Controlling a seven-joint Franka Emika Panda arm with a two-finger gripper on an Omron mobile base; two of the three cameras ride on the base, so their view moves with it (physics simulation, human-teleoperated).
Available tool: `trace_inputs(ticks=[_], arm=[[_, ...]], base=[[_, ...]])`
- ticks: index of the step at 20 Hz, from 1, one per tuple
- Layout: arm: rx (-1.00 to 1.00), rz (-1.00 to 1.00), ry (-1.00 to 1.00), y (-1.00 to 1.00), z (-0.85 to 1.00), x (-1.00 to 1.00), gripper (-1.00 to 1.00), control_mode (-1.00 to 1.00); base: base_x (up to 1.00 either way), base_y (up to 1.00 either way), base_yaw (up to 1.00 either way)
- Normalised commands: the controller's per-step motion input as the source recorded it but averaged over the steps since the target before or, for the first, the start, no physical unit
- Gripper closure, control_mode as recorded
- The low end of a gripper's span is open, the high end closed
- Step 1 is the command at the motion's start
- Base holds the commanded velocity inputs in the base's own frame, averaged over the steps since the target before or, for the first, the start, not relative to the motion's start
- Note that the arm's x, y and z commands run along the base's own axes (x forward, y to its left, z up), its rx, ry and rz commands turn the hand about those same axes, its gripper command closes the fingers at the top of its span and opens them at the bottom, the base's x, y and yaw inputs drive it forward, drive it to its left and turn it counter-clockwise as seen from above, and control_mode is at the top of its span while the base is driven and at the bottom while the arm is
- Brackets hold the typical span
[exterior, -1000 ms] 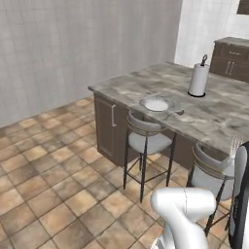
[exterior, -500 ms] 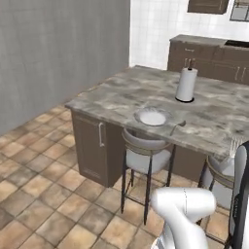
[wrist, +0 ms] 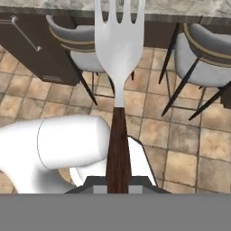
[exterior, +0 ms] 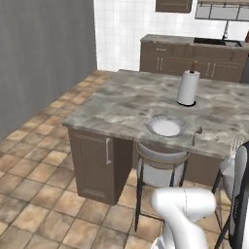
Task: Take the fork and place it on the left side of the plate. Then take the spoon and place it on the right side of the plate. Make sure they're directly next to the plate.
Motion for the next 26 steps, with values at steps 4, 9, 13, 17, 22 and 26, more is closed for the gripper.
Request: trace_inputs(ticks=[4,9,13,17,22,26], arm=[[0.00,0.00,0.00,0.00,0.00,0.00,1.00,1.00],[0.00,0.00,0.00,0.00,0.00,0.00,1.00,1.00],[0.00,0.00,0.00,0.00,0.00,0.00,1.00,1.00],[0.00,0.00,0.00,0.00,0.00,0.00,1.00,1.00],[0.00,0.00,0.00,0.00,0.00,0.00,1.00,1.00],[0.00,0.00,0.00,0.00,0.00,0.00,1.00,1.00]], base=[[0.48,0.79,-0.40],[0.65,0.77,-0.40],[0.74,0.82,-0.36],[0.82,0.69,-0.33],[0.95,0.36,-0.27],[0.88,0.04,-0.18]])
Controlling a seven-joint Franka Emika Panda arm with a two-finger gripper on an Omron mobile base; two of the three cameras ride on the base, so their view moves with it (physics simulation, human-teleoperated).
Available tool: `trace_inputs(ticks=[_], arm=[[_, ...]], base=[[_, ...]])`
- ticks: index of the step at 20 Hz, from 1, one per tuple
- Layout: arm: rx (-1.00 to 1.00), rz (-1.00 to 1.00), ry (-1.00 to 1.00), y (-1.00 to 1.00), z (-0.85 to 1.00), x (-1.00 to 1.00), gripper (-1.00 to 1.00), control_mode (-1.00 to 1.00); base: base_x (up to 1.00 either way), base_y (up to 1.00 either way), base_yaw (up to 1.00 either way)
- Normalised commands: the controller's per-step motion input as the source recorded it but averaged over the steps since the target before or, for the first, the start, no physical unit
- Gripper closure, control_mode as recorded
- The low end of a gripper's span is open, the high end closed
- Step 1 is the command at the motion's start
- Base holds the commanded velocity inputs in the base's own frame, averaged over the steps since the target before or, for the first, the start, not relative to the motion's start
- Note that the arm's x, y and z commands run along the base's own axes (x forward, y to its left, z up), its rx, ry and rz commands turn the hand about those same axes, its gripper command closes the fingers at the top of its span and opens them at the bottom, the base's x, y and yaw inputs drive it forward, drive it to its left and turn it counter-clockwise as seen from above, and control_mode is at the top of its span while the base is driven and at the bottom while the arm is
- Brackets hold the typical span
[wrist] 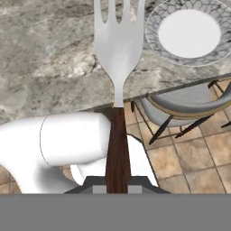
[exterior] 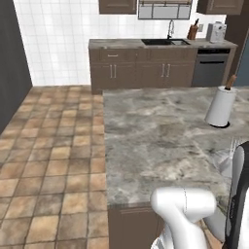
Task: Take the fork and place it on the left side of the plate. Then take the spoon and place it on the right side of the plate. Make sure they're directly next to the plate.
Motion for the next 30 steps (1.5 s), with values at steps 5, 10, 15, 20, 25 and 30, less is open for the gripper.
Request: trace_inputs(ticks=[5,10,15,20,25,30], arm=[[-0.02,-0.02,0.13,-0.05,-0.01,0.47,1.00,-1.00],[-0.09,0.00,0.17,0.00,-0.09,0.37,1.00,-1.00],[-0.10,0.00,0.16,-0.01,-0.18,0.32,1.00,-1.00],[-0.04,0.02,0.06,-0.16,-0.42,0.11,1.00,-1.00],[0.00,0.07,0.00,-0.33,-0.55,0.01,1.00,-1.00],[0.00,0.09,-0.01,-0.05,-0.25,0.19,1.00,-1.00]], base=[[0.16,0.00,-0.02],[0.00,0.00,0.00],[0.00,0.00,0.00],[0.00,0.00,0.00],[0.00,0.00,0.00],[0.00,0.00,0.00]])
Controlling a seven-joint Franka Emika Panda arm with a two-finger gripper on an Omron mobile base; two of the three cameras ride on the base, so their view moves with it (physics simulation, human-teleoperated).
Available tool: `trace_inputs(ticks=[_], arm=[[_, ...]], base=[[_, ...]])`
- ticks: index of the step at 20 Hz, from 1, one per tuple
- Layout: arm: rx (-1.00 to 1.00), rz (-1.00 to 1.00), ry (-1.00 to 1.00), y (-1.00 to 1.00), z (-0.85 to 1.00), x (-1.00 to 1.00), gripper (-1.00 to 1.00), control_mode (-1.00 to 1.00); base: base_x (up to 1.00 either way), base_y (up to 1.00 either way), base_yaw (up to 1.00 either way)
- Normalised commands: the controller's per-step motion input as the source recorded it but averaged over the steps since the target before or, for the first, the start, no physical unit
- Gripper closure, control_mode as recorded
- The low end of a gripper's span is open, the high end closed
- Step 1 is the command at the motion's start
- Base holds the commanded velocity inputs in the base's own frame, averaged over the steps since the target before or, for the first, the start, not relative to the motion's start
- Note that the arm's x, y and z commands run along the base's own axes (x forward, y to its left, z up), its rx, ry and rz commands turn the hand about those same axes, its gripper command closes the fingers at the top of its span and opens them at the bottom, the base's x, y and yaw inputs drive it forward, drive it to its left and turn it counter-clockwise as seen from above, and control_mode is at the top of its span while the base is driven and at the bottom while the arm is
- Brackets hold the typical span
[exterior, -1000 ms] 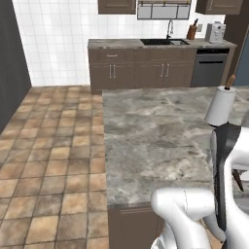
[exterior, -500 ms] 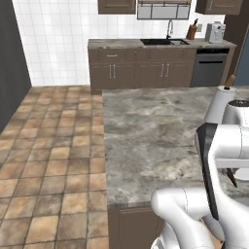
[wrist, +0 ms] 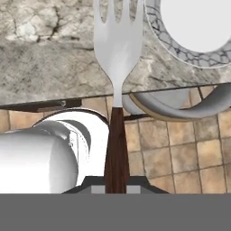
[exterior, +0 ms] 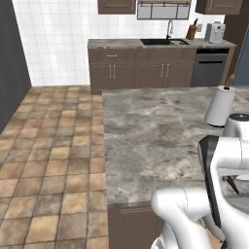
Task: Take the fork and place it on the left side of the plate. Then take the spoon and place it on the right side of the plate. Make sure they're directly next to the plate.
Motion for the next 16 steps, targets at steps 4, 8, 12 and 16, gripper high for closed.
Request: trace_inputs(ticks=[4,8,12,16], arm=[[0.00,0.09,-0.01,0.12,0.00,0.22,1.00,-1.00],[0.00,0.07,0.00,0.17,0.00,0.29,1.00,-1.00],[0.00,0.07,0.00,0.05,-0.06,0.37,1.00,-1.00],[0.00,0.03,0.02,0.00,-0.17,0.34,1.00,-1.00]], base=[[0.00,0.00,0.00],[0.00,0.00,0.00],[0.00,0.00,0.00],[0.00,0.00,0.00]])
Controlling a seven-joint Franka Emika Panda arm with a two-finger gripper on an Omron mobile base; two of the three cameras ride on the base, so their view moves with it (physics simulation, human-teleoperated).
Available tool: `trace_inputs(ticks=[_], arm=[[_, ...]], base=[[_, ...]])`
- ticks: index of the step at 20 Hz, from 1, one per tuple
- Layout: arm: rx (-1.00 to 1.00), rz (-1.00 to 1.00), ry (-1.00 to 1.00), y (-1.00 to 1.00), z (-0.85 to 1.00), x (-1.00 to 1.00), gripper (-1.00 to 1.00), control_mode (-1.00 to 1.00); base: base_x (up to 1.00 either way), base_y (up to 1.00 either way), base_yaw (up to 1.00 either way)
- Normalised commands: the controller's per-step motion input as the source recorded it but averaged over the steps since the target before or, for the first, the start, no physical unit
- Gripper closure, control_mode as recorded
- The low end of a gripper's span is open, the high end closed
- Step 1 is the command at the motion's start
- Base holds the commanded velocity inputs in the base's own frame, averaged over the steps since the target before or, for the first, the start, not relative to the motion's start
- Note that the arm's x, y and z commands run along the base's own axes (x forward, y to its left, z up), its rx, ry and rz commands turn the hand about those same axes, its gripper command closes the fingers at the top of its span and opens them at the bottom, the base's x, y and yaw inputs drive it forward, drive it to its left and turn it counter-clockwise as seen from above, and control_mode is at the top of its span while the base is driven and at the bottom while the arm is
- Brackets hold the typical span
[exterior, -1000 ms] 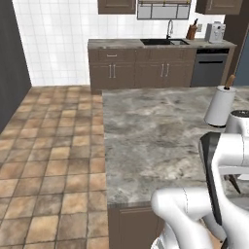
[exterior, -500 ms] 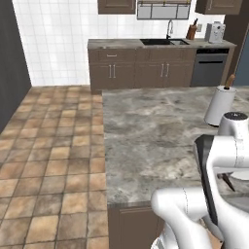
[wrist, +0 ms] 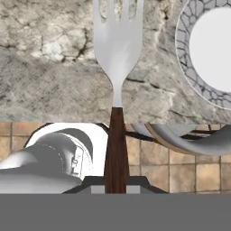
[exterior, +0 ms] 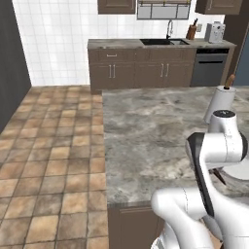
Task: Take the fork and place it on the left side of the plate. Then take the spoon and place it on the right side of the plate. Make sure they're directly next to the plate.
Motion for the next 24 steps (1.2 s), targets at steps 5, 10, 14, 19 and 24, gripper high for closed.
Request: trace_inputs(ticks=[5,10,14,19,24], arm=[[0.01,0.00,0.03,0.00,-0.22,0.40,1.00,-1.00],[0.00,0.00,0.02,0.00,-0.37,0.30,1.00,-1.00],[0.00,0.00,0.00,-0.07,-0.43,0.15,1.00,-1.00],[0.00,0.00,0.00,-0.17,-0.40,0.12,1.00,-1.00],[0.00,0.00,0.00,-0.21,-0.32,0.13,1.00,-1.00]], base=[[0.00,0.00,0.00],[0.00,0.00,0.00],[0.00,0.00,0.00],[0.00,0.00,0.00],[0.00,0.00,0.00]])
